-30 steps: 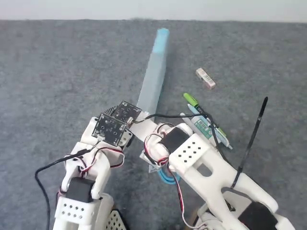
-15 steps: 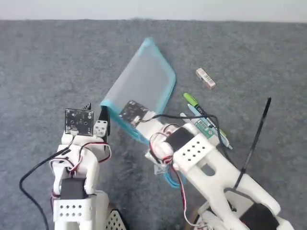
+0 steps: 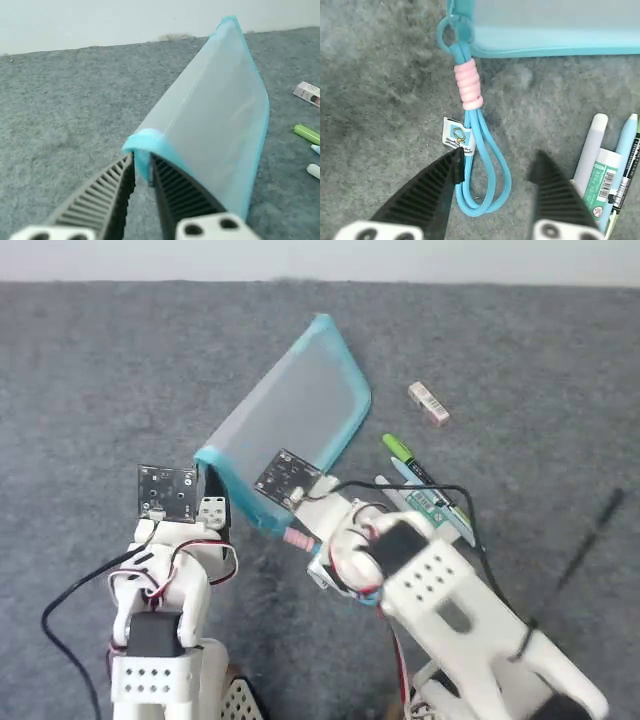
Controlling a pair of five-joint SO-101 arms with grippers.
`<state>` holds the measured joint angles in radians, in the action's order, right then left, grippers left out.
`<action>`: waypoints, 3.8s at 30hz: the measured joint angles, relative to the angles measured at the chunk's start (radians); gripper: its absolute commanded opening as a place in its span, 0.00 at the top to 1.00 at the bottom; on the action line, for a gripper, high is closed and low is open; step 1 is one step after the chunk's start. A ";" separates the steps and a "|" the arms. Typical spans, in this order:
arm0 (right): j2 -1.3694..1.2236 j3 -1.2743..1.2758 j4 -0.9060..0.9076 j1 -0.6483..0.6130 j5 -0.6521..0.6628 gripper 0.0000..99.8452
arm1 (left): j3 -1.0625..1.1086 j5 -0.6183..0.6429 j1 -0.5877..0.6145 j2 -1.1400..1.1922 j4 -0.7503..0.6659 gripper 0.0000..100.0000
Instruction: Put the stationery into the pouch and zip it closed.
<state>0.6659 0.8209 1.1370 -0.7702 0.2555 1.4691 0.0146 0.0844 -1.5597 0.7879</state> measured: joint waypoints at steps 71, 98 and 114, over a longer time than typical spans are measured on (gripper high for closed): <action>-0.769 -0.531 0.032 0.044 0.011 0.99 | 0.000 -0.087 0.281 -0.002 0.138 0.89; -0.198 -0.551 0.350 0.255 0.086 0.99 | -0.110 -0.117 -0.069 -0.002 0.201 0.73; -0.198 -0.723 0.580 0.149 0.086 0.99 | -0.028 -0.152 -0.063 -0.002 0.092 0.73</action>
<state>0.4680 0.0982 1.7169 -0.6214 0.3414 1.4415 -0.1373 0.0215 -1.5612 0.8800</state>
